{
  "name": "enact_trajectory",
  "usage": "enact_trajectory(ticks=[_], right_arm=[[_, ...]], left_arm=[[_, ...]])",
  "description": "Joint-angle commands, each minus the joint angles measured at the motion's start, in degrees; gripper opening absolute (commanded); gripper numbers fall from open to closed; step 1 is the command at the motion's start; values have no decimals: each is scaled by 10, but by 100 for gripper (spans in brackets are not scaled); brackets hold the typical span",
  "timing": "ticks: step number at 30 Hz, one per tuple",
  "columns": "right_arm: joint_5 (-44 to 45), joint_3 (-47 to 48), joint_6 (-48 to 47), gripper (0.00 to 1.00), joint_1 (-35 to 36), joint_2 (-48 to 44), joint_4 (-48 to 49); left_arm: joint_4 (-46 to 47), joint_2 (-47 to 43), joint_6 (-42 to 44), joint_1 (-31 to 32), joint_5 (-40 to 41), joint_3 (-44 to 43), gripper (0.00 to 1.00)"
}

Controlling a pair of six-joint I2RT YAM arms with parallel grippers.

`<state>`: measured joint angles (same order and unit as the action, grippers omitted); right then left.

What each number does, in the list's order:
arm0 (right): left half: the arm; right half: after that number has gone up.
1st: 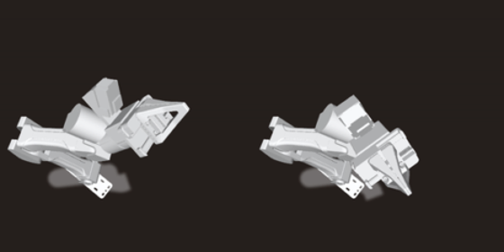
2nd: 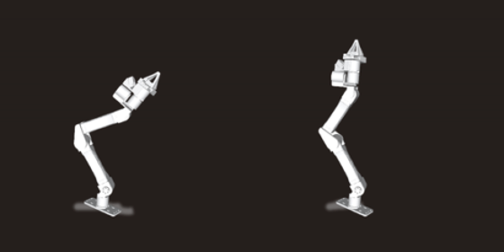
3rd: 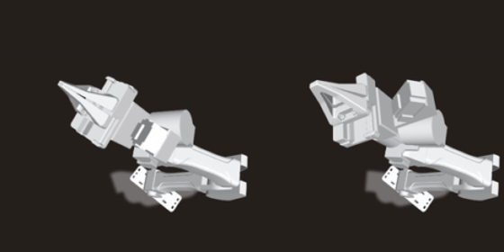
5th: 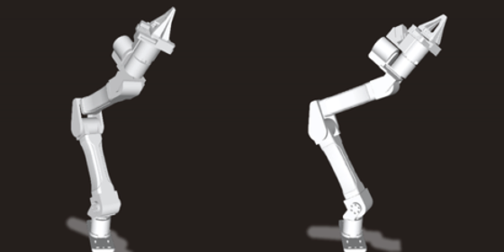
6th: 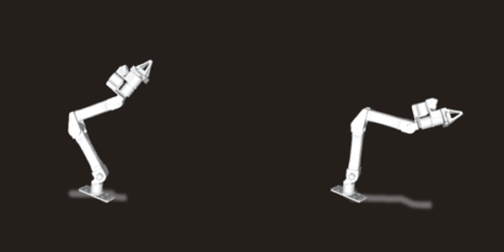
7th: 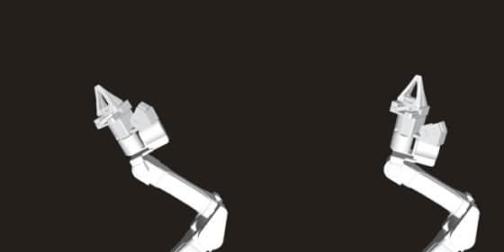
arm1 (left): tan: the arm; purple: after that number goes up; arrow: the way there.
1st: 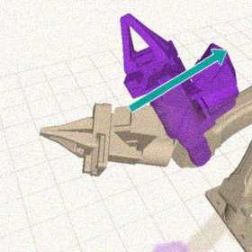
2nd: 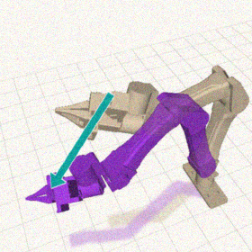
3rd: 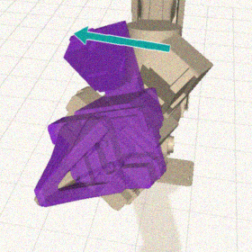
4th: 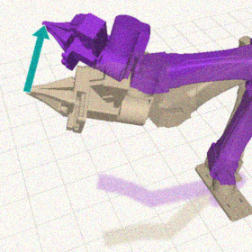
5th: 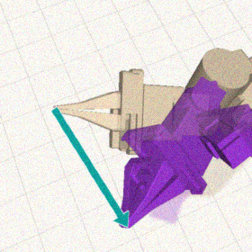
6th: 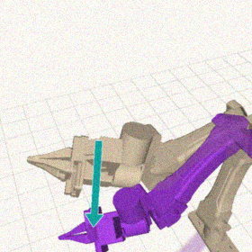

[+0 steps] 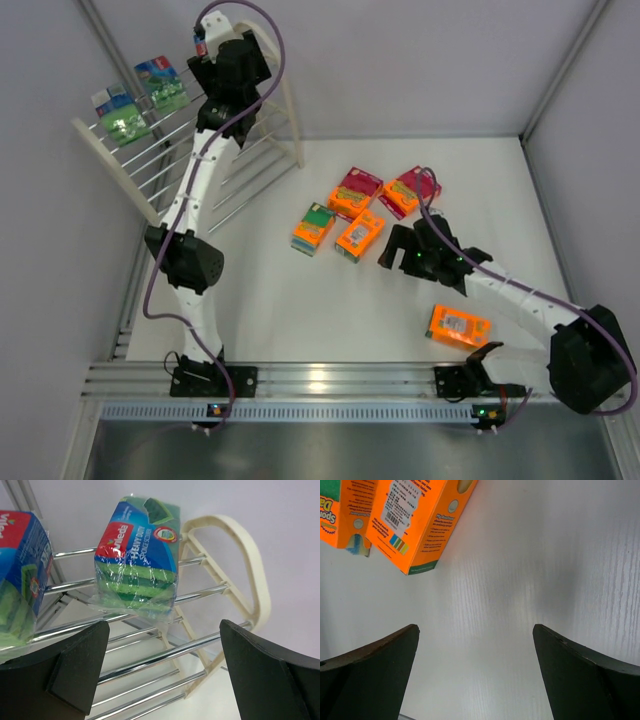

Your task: Place and organize the cleaning sponges onto the shelf

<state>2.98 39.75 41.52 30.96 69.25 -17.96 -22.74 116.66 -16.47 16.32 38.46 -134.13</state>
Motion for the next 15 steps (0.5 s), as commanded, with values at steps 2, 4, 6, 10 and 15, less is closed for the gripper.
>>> enact_trajectory(ticks=[2, 4, 6, 10, 15], right_arm=[[17, 26, -26, 100, -1, -42, 45], [12, 27, -43, 99, -2, -61, 53], [1, 25, -69, 99, -2, -81, 73], [3, 30, -110, 99, -1, -114, 90], [45, 60, -126, 100, 0, -140, 62]], left_arm=[[30, -86, 34, -3, -43, -3, 98], [25, -113, 43, -3, -65, 20, 98], [19, -142, 51, -2, -98, 41, 98], [-24, -197, 56, -3, -190, 93, 98], [-73, -298, 41, -2, -311, 217, 98]])
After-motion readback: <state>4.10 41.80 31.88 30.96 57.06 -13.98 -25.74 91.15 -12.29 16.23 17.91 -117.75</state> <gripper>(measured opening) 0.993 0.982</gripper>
